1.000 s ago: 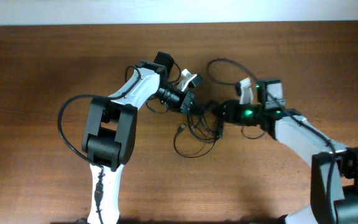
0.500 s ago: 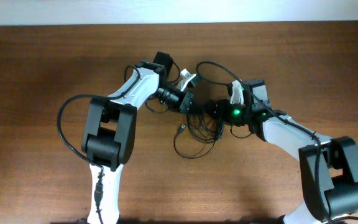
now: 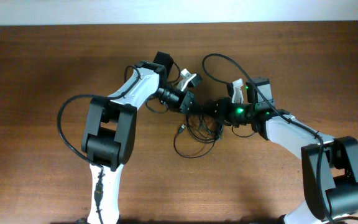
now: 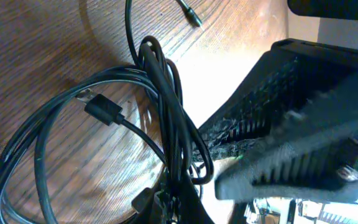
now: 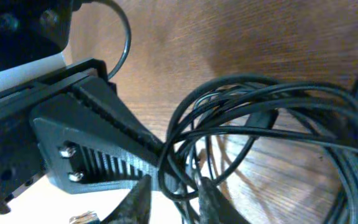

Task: Untangle cables

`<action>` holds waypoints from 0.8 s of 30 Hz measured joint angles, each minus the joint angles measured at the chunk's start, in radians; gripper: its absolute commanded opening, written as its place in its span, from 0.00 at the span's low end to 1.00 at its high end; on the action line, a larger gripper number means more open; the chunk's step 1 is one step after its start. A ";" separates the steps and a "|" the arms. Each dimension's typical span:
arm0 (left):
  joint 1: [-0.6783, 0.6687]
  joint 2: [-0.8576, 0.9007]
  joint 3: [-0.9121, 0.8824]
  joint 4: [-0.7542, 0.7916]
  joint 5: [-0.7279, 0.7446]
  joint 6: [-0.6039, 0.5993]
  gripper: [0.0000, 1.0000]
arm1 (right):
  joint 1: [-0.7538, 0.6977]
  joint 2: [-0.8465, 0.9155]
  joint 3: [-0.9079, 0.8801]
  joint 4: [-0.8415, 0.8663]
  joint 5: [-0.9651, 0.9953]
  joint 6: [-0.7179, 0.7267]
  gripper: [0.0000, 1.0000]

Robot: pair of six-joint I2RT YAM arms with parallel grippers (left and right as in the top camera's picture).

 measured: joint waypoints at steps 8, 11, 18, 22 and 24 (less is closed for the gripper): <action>0.000 0.000 0.000 0.000 0.000 0.000 0.00 | -0.018 0.000 0.000 0.017 -0.017 0.004 0.32; 0.000 0.000 0.000 0.000 0.000 0.000 0.00 | -0.012 0.000 0.000 0.025 0.029 0.004 0.31; 0.000 0.000 0.000 0.000 0.000 0.000 0.00 | 0.044 0.000 0.000 0.084 0.109 0.010 0.20; 0.000 0.000 0.000 0.001 0.000 0.000 0.00 | 0.045 0.000 0.000 0.085 0.142 0.020 0.04; 0.000 0.000 0.000 0.001 0.000 0.000 0.00 | 0.045 0.000 0.000 0.088 0.144 0.025 0.04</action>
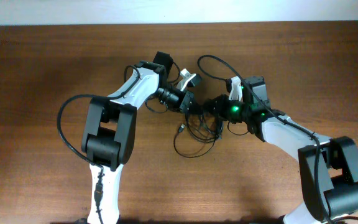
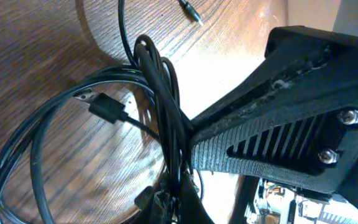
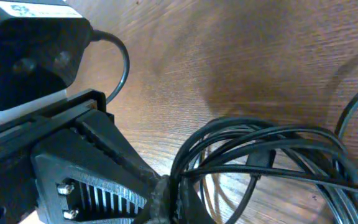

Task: Untangle cables

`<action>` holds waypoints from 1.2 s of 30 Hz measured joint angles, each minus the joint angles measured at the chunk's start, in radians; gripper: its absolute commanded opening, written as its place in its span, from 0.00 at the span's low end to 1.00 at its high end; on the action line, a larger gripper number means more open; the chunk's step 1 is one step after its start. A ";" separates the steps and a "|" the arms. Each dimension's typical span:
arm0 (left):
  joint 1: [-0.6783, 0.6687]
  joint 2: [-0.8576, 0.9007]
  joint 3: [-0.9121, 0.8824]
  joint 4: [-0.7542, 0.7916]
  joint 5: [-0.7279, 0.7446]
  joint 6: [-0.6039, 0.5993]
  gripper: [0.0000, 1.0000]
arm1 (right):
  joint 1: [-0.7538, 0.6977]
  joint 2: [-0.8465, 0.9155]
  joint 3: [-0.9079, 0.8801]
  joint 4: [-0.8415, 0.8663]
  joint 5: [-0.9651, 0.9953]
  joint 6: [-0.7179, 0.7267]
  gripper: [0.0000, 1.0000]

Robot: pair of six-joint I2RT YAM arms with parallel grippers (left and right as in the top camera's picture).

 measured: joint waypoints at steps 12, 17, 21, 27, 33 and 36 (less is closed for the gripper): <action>-0.003 0.000 0.002 0.002 0.015 0.001 0.00 | -0.272 -0.116 0.003 -0.066 -0.166 0.039 0.04; -0.004 0.000 0.002 0.002 0.015 0.001 0.00 | -0.325 -0.116 0.007 -0.285 0.064 -0.050 0.04; -0.005 0.000 0.002 0.003 0.015 0.001 0.00 | -0.324 -0.116 0.007 -0.323 0.222 -0.102 0.04; -0.006 0.000 0.002 0.002 0.014 0.001 0.00 | -0.324 -0.116 0.007 -0.285 0.328 -0.206 0.64; -0.006 0.000 0.002 0.003 0.014 0.001 0.00 | -0.324 -0.116 0.021 -0.249 0.091 -0.287 0.66; -0.006 0.000 0.002 0.002 0.014 0.000 0.00 | -0.324 -0.116 0.056 -0.251 -0.157 -0.273 0.66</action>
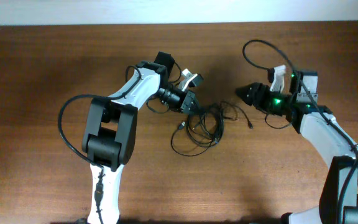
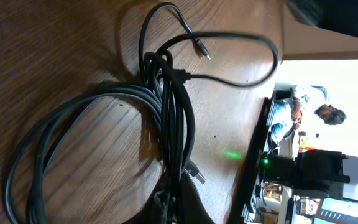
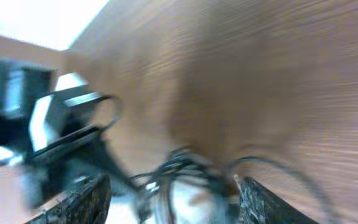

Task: Untangle cables

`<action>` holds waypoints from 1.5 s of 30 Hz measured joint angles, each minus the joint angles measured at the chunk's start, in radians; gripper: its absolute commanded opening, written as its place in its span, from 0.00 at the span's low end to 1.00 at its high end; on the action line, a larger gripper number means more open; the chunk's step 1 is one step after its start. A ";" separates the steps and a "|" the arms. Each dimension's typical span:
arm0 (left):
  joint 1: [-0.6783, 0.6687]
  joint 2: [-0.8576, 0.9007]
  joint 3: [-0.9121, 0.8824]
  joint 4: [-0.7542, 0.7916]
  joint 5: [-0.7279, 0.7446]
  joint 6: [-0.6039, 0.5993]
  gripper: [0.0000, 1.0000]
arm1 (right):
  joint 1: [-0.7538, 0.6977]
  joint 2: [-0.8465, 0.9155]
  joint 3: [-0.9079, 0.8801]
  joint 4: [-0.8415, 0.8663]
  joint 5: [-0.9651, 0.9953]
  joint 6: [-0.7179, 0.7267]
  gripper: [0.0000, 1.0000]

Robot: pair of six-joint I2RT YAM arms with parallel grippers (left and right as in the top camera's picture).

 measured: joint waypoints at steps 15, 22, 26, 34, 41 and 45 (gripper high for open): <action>0.000 0.000 0.000 0.000 0.000 0.000 0.00 | 0.296 -0.002 0.008 -0.084 0.149 0.236 0.24; 0.000 0.000 0.000 0.000 0.000 0.000 0.00 | 0.375 0.038 0.008 -0.011 0.384 0.386 0.22; 0.001 0.002 0.000 0.000 -0.007 0.000 0.00 | 0.375 0.089 0.008 0.034 0.420 0.394 0.22; 0.001 0.002 0.000 0.000 -0.007 0.000 0.00 | 0.375 0.089 0.008 0.034 0.436 0.405 0.23; 0.001 0.004 0.000 0.000 -0.007 0.000 0.00 | 0.375 0.089 0.008 0.012 0.397 0.405 0.24; 0.001 0.005 0.000 0.000 -0.007 0.000 0.00 | 0.375 0.089 0.008 0.012 0.393 0.406 0.04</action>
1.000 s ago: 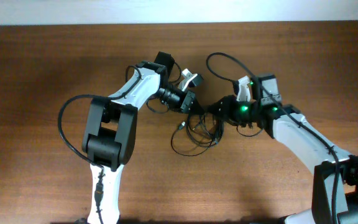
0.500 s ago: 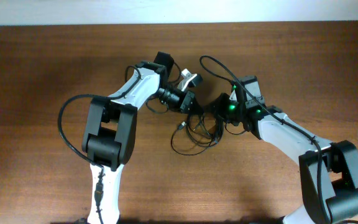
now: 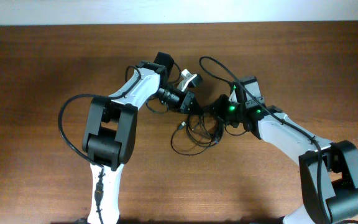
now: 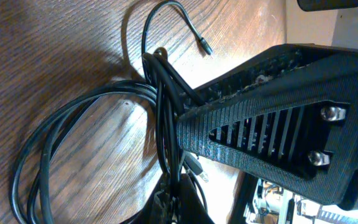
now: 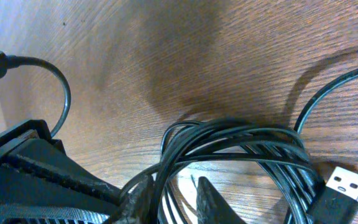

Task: Untangle cables

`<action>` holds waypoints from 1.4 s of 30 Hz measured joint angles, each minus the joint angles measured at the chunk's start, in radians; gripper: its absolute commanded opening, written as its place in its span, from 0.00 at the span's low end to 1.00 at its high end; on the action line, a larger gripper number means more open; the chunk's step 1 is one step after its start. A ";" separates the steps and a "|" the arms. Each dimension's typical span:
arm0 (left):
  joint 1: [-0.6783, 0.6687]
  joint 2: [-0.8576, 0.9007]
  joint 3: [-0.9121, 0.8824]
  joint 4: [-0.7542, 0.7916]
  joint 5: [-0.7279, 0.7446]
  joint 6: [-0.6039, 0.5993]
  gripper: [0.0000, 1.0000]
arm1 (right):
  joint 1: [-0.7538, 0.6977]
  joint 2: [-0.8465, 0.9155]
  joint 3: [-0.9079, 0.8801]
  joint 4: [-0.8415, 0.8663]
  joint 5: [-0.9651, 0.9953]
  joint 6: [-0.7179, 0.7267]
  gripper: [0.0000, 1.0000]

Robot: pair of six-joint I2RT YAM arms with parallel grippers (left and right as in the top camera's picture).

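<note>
A tangled bundle of thin black cables (image 3: 197,132) lies at the table's middle. My left gripper (image 3: 188,104) is at its upper left edge and, in the left wrist view, my left gripper (image 4: 178,200) is shut on several strands of the bundle (image 4: 161,99). My right gripper (image 3: 214,110) faces it from the right. In the right wrist view my right gripper (image 5: 174,198) is open, with strands of the bundle (image 5: 241,134) passing between its fingers (image 5: 205,198). A USB plug (image 5: 344,183) lies at the bundle's right side. A small plug end (image 4: 202,45) lies free.
The brown wooden table (image 3: 36,68) carries only the cables. The two grippers nearly touch: the right one's ribbed finger (image 4: 272,137) fills the left wrist view. Each arm's own black lead (image 3: 67,124) loops beside it.
My right gripper was away at the right, off the bundle, with one cable end drawn out to the right. Now it is back at the bundle beside the left gripper, open around strands.
The left gripper stayed shut on the bundle throughout. My right gripper was first open around strands next to it, then shut on them, then far to the right with a cable end lying stretched rightward. Now it is open at the bundle again.
</note>
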 measured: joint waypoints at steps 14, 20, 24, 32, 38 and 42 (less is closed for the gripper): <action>0.000 0.000 0.000 0.000 0.000 0.000 0.00 | -0.042 0.000 0.006 -0.121 -0.006 -0.082 0.19; 0.000 0.000 0.000 0.000 0.000 0.000 0.00 | -0.042 0.000 0.006 -0.121 -0.007 -0.087 0.19; 0.000 0.000 0.000 0.000 0.000 0.000 0.00 | -0.036 0.000 0.006 -0.121 -0.011 -0.087 0.19; 0.000 0.000 0.000 0.000 0.000 0.000 0.00 | 0.013 0.000 0.006 -0.121 0.056 -0.087 0.19; 0.000 0.000 0.000 0.000 0.001 0.000 0.00 | 0.027 0.000 0.006 -0.121 0.087 -0.087 0.20; 0.000 0.000 0.000 0.000 0.000 0.000 0.00 | 0.027 0.000 0.006 -0.120 0.087 -0.087 0.20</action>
